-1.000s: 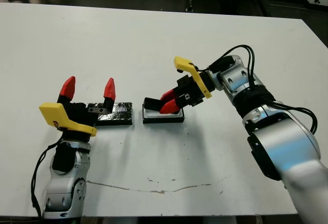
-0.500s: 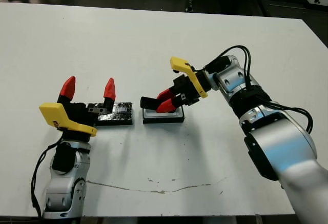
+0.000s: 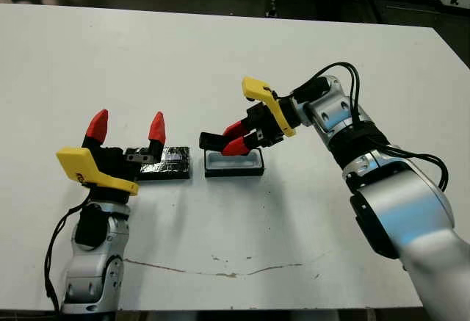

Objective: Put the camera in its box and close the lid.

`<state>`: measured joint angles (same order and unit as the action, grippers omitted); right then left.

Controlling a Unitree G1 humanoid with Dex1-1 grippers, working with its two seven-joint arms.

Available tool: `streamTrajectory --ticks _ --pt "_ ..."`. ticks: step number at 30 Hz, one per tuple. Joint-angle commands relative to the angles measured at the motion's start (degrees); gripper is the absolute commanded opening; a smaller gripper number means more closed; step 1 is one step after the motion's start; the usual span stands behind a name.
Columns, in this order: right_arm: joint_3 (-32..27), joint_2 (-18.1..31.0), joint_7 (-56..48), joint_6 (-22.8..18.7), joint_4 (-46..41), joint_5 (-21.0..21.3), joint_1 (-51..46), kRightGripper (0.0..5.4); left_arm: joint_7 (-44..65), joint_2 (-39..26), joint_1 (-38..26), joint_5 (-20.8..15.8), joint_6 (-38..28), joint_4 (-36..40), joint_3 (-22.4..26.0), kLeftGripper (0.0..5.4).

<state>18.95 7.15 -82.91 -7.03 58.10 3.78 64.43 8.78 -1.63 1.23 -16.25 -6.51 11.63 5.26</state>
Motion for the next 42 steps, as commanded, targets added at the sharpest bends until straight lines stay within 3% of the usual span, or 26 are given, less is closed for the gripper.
streamTrajectory --ticks 1,42 --pt "-0.5 0.8 -0.1 0.1 -0.3 0.1 0.2 1.66 -0.2 0.0 0.5 0.3 0.9 0.0 -0.1 5.40" --pt "-0.2 1.2 0.8 4.1 0.6 1.6 -3.6 1.66 0.4 0.1 0.9 0.2 0.0 -0.6 -0.2 5.40"
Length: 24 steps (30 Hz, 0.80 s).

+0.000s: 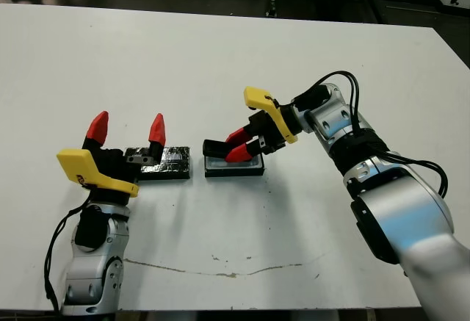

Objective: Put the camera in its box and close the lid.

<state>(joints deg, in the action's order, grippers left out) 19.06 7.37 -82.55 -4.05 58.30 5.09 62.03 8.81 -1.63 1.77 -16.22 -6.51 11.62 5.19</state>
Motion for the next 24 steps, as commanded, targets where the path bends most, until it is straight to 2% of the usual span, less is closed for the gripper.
streamTrajectory --ticks 1,24 --pt "-0.3 0.9 0.3 1.1 0.4 0.2 -1.3 1.66 0.5 0.1 0.5 0.0 0.0 -0.5 -0.1 5.40" --pt "-0.2 2.6 -0.2 1.2 0.2 0.6 -1.6 1.66 0.4 0.1 0.7 0.1 0.2 -0.2 0.0 5.40"
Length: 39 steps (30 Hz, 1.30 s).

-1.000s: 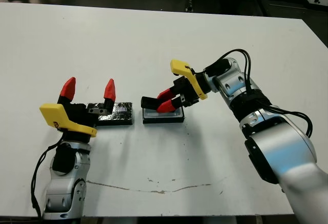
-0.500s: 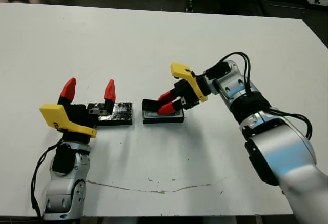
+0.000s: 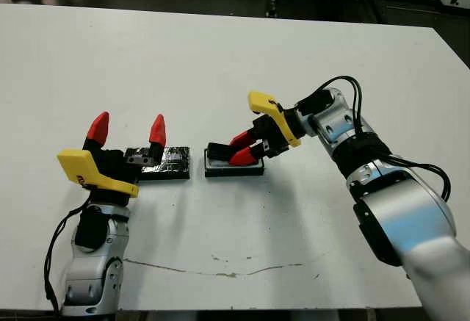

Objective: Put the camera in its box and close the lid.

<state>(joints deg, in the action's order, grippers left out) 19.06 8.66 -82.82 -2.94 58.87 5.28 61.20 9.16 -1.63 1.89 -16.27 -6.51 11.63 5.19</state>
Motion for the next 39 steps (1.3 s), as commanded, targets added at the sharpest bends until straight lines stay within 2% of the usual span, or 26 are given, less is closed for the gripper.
streamTrajectory --ticks 1,6,15,29,39 --pt "-0.1 1.5 0.2 0.1 -0.5 0.5 -0.7 1.66 0.0 0.1 0.6 0.3 0.1 -0.3 0.0 5.40" --pt "-0.2 2.0 0.0 1.1 -0.3 0.5 -0.7 1.66 0.2 0.2 0.4 0.1 -0.1 -0.4 -0.1 5.40" --pt "0.6 2.1 -1.0 0.2 0.5 1.4 0.0 1.66 0.0 0.2 0.3 0.1 0.2 -0.3 -0.1 5.40" --pt "2.4 1.9 -1.3 3.7 0.8 2.9 0.2 1.66 -0.1 0.2 0.2 0.1 0.5 -0.2 0.0 5.40" --pt "2.8 2.0 -1.6 1.1 0.7 3.3 0.8 1.66 0.0 0.1 0.2 0.3 0.4 -0.2 -0.1 5.40"
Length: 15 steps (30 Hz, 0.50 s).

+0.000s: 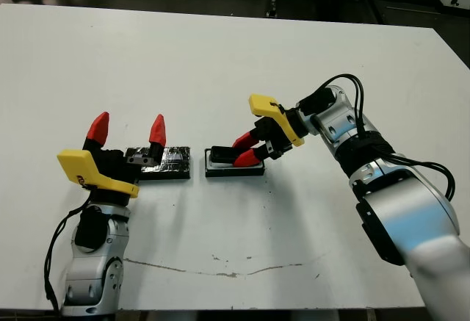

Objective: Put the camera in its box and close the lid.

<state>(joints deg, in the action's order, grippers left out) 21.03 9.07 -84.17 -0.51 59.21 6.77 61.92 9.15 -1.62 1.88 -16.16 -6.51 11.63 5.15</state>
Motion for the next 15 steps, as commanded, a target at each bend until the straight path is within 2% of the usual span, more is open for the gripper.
streamTrajectory --ticks 1,6,9,10,15 --pt "0.9 1.5 -0.4 -1.1 0.3 1.7 0.0 1.66 0.0 0.1 0.2 0.2 0.4 -0.2 -0.1 5.40" --pt "0.4 1.4 -0.4 -0.7 0.8 1.0 -0.1 1.72 0.0 0.1 0.2 0.1 0.3 -0.3 -0.1 5.40" --pt "0.5 1.3 0.0 -1.6 0.8 1.2 0.2 2.14 0.0 0.3 0.3 0.0 0.2 -0.4 0.0 5.40" --pt "0.5 1.3 0.2 -1.8 0.8 1.2 0.2 2.44 0.0 0.3 0.3 0.0 0.1 -0.4 0.0 5.40" --pt "0.3 1.4 0.1 -1.5 1.1 1.1 0.3 2.96 -0.1 0.3 0.4 0.2 0.0 -0.5 -0.1 5.40"
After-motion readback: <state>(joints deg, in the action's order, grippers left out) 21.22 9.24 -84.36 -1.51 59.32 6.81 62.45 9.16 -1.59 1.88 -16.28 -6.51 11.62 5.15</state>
